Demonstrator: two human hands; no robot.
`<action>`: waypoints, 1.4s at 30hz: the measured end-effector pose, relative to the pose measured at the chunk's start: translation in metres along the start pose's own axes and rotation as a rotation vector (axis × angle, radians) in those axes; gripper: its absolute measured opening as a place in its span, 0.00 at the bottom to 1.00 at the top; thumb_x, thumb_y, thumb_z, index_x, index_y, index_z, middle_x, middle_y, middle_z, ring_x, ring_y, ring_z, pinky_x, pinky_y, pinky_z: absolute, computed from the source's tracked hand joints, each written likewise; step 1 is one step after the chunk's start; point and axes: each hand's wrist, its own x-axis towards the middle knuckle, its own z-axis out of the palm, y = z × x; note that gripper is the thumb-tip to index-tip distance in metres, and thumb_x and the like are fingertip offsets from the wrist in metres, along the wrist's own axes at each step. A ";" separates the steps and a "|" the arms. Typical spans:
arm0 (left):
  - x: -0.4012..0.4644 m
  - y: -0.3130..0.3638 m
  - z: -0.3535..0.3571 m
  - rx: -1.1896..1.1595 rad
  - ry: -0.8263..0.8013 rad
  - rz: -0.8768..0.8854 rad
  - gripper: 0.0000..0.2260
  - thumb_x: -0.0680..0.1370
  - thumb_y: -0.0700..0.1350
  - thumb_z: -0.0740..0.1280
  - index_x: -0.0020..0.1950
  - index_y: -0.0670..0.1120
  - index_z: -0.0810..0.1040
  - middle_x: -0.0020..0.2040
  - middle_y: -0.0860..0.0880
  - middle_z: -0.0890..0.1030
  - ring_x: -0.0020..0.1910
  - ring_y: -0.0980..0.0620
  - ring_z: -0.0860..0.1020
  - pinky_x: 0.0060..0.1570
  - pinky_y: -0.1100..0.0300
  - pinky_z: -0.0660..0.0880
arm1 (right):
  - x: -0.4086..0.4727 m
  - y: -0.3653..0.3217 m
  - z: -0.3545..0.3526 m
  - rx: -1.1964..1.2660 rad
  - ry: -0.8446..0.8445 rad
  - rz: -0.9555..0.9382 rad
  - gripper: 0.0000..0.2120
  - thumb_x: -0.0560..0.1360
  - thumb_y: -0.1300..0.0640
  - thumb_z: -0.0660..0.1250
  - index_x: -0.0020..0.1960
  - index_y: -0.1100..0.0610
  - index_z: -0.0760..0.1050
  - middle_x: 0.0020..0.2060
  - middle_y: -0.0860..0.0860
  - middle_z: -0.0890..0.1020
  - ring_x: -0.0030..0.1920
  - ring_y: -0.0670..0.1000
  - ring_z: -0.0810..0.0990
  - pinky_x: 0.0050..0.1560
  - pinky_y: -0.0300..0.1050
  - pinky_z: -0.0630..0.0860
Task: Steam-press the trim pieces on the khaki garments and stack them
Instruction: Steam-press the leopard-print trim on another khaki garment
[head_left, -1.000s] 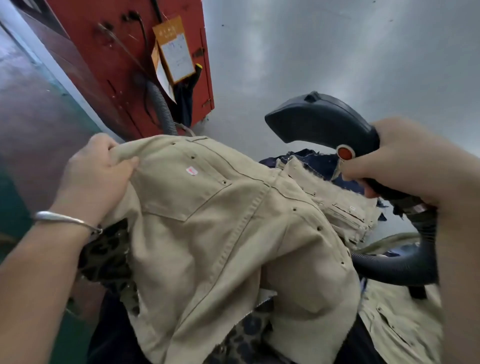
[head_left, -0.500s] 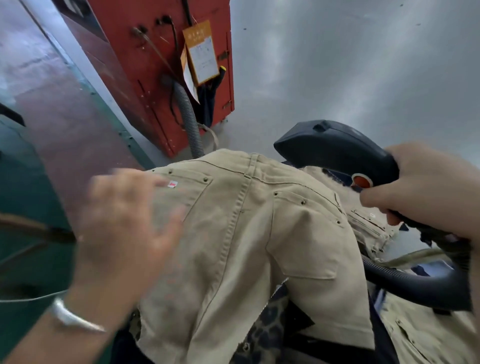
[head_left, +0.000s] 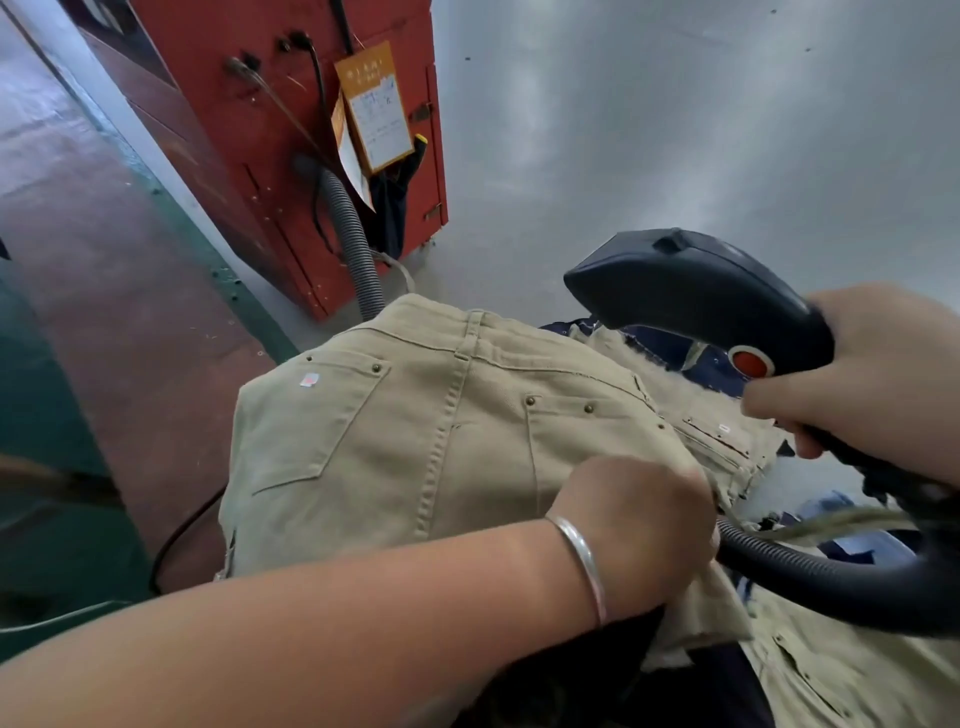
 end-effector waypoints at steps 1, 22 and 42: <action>0.012 0.000 -0.001 -0.047 0.060 -0.052 0.07 0.78 0.45 0.60 0.42 0.46 0.74 0.30 0.47 0.71 0.30 0.43 0.75 0.25 0.63 0.51 | 0.001 0.000 -0.002 -0.001 0.007 0.002 0.17 0.58 0.50 0.70 0.44 0.35 0.75 0.21 0.53 0.80 0.19 0.58 0.78 0.25 0.63 0.78; -0.076 -0.038 0.032 -0.056 0.310 0.209 0.07 0.71 0.51 0.70 0.46 0.54 0.86 0.56 0.59 0.82 0.54 0.62 0.80 0.35 0.68 0.76 | -0.016 0.001 0.056 -0.575 -0.226 0.090 0.08 0.67 0.47 0.65 0.40 0.47 0.67 0.34 0.44 0.75 0.35 0.43 0.75 0.34 0.40 0.73; -0.074 -0.045 0.044 -0.055 0.382 0.244 0.11 0.77 0.50 0.63 0.49 0.55 0.85 0.57 0.59 0.81 0.56 0.62 0.79 0.36 0.68 0.77 | 0.076 -0.031 0.021 -0.023 -0.012 0.057 0.06 0.69 0.62 0.71 0.36 0.60 0.75 0.17 0.52 0.77 0.14 0.48 0.72 0.17 0.37 0.67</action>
